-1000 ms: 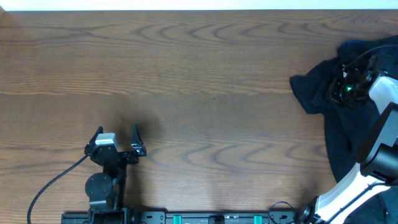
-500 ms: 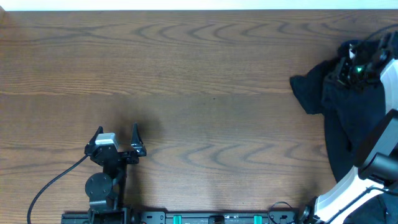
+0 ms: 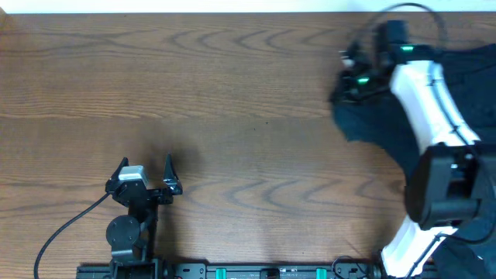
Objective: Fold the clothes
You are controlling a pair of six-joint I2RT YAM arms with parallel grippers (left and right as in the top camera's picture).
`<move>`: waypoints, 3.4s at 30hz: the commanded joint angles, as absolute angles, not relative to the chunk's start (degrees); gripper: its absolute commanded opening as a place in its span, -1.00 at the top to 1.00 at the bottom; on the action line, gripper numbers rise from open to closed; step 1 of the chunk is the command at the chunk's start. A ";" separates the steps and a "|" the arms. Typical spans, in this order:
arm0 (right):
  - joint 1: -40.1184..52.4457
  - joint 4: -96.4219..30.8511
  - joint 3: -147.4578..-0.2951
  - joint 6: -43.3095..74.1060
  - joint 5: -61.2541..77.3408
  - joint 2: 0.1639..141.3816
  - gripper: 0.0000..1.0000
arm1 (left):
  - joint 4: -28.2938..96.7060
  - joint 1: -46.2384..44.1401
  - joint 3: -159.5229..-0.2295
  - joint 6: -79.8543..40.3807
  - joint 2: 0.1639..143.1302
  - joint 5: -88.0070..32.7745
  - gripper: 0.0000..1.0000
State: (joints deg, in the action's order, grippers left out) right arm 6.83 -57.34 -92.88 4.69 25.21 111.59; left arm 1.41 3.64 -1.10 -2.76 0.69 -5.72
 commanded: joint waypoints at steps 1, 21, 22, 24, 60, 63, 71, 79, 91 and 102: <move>15.55 -54.76 -92.84 8.40 22.61 111.35 0.97 | 3.38 3.40 -0.23 -2.22 0.34 -6.39 -0.96; 51.03 -27.77 -92.84 15.84 21.19 126.37 0.98 | 3.38 3.40 -0.23 -2.22 0.34 -6.39 -0.96; 51.11 -27.09 -92.95 15.84 21.23 126.32 0.98 | 3.38 3.40 -0.23 -2.22 0.34 -6.39 -0.96; 51.00 -26.46 -93.36 15.86 21.45 126.28 0.98 | 3.40 3.40 -0.23 -2.22 0.34 -6.39 -0.96; 22.24 -63.66 -106.59 7.62 -3.92 117.38 -0.07 | 3.38 3.40 -0.23 -2.22 0.34 -6.39 -0.96; 18.68 -59.00 -103.85 7.68 -3.33 117.40 -0.01 | 3.38 3.40 -0.23 -2.22 0.34 -6.39 -0.96; 12.62 -48.18 -98.85 4.23 0.91 117.45 0.08 | 3.38 3.40 -0.23 -2.22 0.34 -6.39 -0.96; 13.93 -43.97 -97.10 5.45 0.01 118.63 0.17 | 3.38 3.40 -0.23 -2.22 0.34 -6.39 -0.96; 16.93 -42.81 -97.03 11.94 -1.78 129.14 0.08 | 3.40 3.40 -0.23 -2.22 0.34 -6.39 -0.96; 17.74 -42.35 -97.23 11.94 -4.73 131.13 0.31 | 3.40 3.40 -0.23 -2.22 0.34 -6.39 -0.96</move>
State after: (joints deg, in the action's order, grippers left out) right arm 17.56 -42.09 -97.47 11.29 -3.84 129.69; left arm 1.43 3.64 -1.10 -2.76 0.69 -5.72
